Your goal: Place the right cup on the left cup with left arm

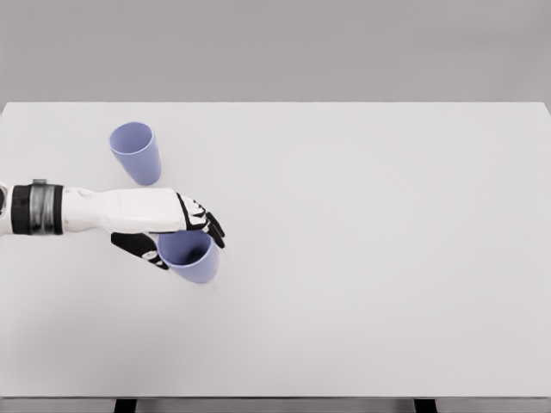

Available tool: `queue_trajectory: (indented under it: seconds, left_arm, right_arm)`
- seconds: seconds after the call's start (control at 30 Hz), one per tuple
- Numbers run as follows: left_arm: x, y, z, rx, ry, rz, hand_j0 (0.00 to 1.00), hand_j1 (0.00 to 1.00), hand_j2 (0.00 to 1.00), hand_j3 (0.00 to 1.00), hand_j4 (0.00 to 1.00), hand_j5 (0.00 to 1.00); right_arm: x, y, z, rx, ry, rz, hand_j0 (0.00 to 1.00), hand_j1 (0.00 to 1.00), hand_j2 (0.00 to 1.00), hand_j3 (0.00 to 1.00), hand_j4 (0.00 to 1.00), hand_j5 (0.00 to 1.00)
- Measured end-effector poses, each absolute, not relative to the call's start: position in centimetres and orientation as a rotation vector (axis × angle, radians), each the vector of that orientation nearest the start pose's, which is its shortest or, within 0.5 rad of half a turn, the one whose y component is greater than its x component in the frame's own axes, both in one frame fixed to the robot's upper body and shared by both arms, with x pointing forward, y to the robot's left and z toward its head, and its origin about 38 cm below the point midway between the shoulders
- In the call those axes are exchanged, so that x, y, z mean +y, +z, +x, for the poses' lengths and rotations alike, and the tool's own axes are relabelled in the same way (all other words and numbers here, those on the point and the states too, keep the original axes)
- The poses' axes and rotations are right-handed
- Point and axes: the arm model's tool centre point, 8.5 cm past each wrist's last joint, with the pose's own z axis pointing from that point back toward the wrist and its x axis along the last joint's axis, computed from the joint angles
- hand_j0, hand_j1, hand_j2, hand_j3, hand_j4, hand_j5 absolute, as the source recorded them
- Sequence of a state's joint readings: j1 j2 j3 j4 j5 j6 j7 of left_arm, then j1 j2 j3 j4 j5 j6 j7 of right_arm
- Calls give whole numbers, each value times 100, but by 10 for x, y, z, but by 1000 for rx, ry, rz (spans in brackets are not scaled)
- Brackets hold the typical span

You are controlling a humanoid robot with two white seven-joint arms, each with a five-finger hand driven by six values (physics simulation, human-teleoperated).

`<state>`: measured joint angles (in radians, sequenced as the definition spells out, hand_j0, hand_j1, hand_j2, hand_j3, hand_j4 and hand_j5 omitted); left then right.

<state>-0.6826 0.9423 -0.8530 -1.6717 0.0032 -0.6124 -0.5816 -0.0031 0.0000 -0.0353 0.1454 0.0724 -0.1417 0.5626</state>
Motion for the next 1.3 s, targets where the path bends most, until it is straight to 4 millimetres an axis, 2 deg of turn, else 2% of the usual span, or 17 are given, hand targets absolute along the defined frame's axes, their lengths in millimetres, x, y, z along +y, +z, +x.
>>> queue_trajectory:
  seconds: [0.4, 1.0, 1.3]
  left_arm:
    - [304, 280, 383, -1601, -1977, -24, 60, 60, 60, 60, 60, 60]
    - [347, 322, 419, -1605, -1881, 174, 60, 60, 60, 60, 60, 60]
    - [352, 333, 437, -1620, -1848, 220, 60, 60, 60, 60, 60, 60]
  right_arm:
    - [-223, -247, -35, 12, 35, 486, 100, 100, 100, 100, 100, 100]
    - [-223, -247, -35, 12, 35, 486, 100, 100, 100, 100, 100, 100]
    - [-223, -247, -35, 12, 35, 486, 100, 100, 100, 100, 100, 100]
